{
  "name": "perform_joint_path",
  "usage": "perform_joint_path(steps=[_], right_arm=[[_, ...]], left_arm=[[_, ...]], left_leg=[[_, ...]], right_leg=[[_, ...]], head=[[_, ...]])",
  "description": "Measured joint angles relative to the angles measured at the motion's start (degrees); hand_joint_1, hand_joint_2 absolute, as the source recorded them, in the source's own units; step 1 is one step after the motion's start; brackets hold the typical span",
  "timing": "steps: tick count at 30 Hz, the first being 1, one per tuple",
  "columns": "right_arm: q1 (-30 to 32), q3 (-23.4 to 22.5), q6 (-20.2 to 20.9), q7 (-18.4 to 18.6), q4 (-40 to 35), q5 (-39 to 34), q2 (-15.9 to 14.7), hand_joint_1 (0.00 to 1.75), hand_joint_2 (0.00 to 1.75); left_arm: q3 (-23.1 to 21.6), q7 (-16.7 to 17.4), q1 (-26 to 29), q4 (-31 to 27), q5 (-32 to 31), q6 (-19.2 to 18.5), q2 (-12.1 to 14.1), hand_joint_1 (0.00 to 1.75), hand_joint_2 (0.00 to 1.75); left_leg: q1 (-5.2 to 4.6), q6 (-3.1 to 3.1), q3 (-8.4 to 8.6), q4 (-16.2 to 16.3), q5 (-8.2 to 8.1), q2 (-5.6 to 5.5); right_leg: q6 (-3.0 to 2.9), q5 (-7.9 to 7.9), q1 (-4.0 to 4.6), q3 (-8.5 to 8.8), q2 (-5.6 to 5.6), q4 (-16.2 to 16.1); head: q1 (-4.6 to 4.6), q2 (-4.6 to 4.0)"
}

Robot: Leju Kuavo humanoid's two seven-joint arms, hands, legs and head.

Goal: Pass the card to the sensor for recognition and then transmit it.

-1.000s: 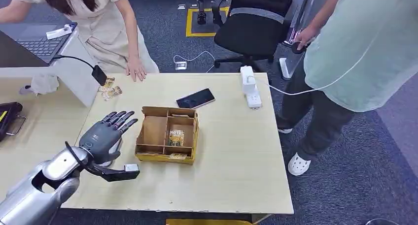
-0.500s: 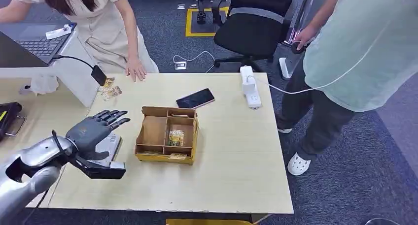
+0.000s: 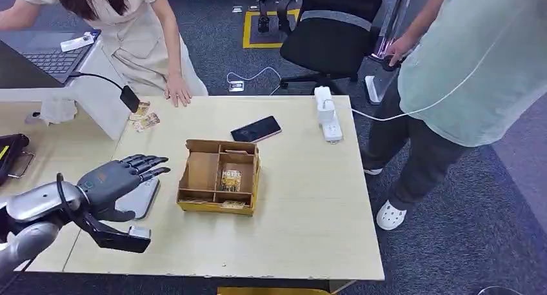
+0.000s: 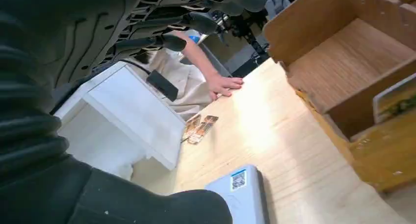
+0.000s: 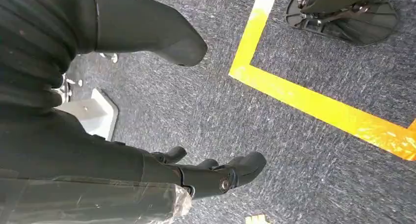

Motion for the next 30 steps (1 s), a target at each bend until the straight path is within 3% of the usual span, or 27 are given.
perform_joint_path(steps=[7, 12, 17, 30], right_arm=[[-0.58, 0.48, 0.09, 0.35, -0.04, 0.15, 0.02, 0.0, 1.75], [-0.61, 0.81, 0.07, 0.39, -0.07, 0.15, 0.04, 0.0, 1.75], [-0.96, 1.16, 0.07, 0.44, -0.09, 0.22, 0.13, 0.0, 1.75], [-0.96, 1.35, 0.07, 0.57, -0.09, 0.17, 0.15, 0.0, 1.75]], left_arm=[[-3.37, 2.18, -0.29, 0.94, -3.06, 5.86, -3.57, 0.0, 1.75], [-4.97, 2.99, -0.29, 2.25, -4.18, 7.63, -5.88, 0.0, 1.75], [-6.04, 3.78, -0.22, 4.66, -6.25, 9.35, -10.56, 0.0, 1.75], [-7.37, 4.87, -0.16, 7.56, -8.13, 9.46, -13.24, 0.0, 1.75]], left_leg=[[0.0, 0.0, -0.01, 0.01, 0.0, -0.02], [0.0, 0.01, -0.02, 0.01, -0.01, -0.03], [0.0, 0.01, -0.03, 0.01, -0.01, 0.0], [0.0, 0.01, -0.03, 0.01, -0.01, 0.0]], right_leg=[[0.0, 0.0, 0.0, 0.0, -0.02, 0.0], [0.0, 0.0, 0.0, -0.01, -0.04, -0.01], [0.0, 0.0, 0.0, 0.01, 0.0, -0.01], [0.0, 0.0, 0.0, -0.01, 0.0, 0.0]], head=[[0.0, 0.0], [0.02, 0.0], [0.02, 0.0], [0.02, 0.0]])
